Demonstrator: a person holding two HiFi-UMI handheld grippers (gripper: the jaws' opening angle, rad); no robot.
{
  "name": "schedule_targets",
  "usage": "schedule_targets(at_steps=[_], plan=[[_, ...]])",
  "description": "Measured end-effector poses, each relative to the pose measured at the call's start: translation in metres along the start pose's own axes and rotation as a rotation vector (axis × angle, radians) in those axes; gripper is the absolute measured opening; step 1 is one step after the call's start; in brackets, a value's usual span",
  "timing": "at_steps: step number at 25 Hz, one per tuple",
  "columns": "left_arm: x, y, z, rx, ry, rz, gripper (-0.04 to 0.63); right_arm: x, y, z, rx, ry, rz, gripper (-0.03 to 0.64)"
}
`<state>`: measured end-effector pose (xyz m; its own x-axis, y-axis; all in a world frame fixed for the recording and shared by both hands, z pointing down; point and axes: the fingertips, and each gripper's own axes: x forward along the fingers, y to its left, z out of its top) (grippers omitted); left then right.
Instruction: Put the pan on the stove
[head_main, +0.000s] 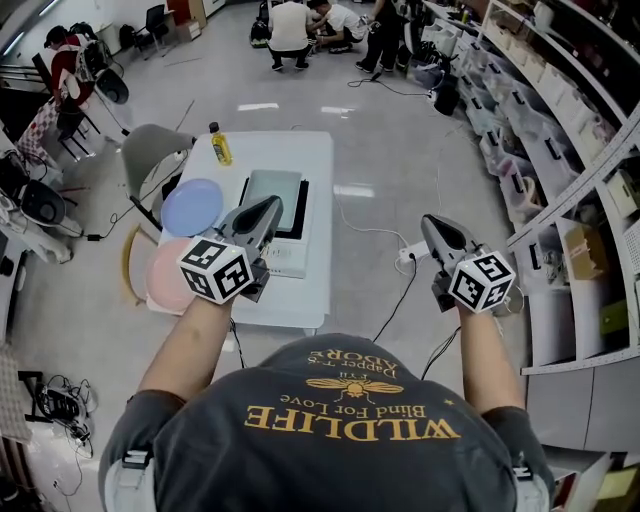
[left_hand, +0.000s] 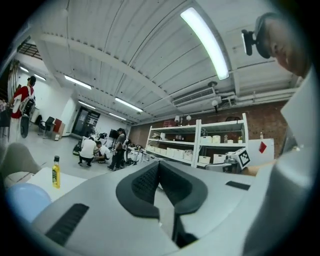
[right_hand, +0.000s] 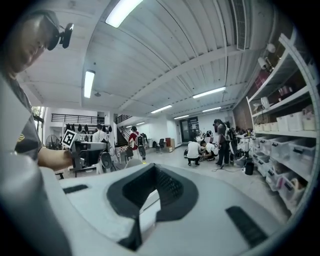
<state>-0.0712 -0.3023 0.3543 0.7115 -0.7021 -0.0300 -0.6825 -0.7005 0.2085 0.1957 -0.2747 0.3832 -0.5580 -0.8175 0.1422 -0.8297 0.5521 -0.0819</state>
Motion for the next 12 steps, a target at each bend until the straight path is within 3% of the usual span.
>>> schedule_targets(at_steps=[4,12], plan=[[-0.002,-0.023,0.004,0.008,-0.038,-0.093,0.0,-0.001,0.006,0.004,-0.008,-0.005,0.002,0.0],[-0.001,-0.019,-0.002,0.05,-0.028,-0.051,-0.001,0.001,0.009,-0.001,-0.003,0.003,0.011,0.0]])
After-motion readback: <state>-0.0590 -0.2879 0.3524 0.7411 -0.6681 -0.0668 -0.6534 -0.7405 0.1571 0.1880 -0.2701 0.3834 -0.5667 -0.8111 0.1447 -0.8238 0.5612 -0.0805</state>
